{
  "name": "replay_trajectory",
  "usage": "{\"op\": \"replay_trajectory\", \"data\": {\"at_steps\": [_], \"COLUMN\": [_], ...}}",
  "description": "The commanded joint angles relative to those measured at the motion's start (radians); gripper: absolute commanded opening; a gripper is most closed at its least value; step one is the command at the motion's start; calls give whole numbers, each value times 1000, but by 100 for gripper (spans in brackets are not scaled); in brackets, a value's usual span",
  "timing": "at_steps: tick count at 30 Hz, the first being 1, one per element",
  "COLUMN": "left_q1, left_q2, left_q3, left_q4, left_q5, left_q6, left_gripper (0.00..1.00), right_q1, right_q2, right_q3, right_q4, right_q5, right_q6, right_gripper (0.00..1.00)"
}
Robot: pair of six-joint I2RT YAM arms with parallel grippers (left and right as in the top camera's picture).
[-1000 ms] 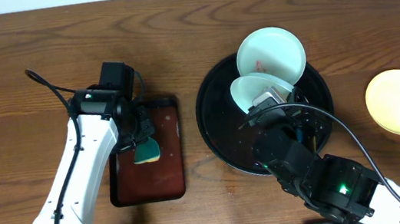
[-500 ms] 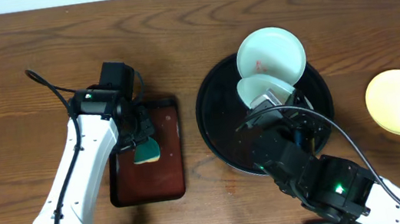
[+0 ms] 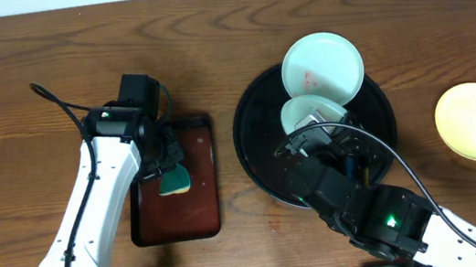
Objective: Clean dirty plates on tray and stack at the side
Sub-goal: 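Carry the green plate right and stack it on the yellow plate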
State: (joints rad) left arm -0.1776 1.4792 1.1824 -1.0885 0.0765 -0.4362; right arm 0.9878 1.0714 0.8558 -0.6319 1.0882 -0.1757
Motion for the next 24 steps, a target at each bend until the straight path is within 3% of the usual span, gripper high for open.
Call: {"op": "replay_trajectory", "data": {"at_steps": [1, 5, 9, 18, 24], "left_q1": [4, 4, 4, 4, 4], "left_q2": [-2, -2, -2, -2, -2], "left_q3": [-1, 0, -1, -1, -1], "left_q4": [-2, -2, -2, -1, -1], "left_q5": [2, 2, 2, 2, 2], "left_q6": [18, 18, 18, 22, 21], "left_gripper": [8, 8, 7, 7, 7], "right_q1": [-38, -183, -426, -1142, -1526], "right_q2": [-2, -4, -23, -17, 56], "right_q3": [19, 19, 19, 19, 19], "right_q4": [-26, -31, -30, -32, -30], "right_q5": [-67, -174, -441, -948, -1055], "right_q6": [265, 461, 543, 542, 542], "right_gripper": [1, 1, 1, 1, 1]}}
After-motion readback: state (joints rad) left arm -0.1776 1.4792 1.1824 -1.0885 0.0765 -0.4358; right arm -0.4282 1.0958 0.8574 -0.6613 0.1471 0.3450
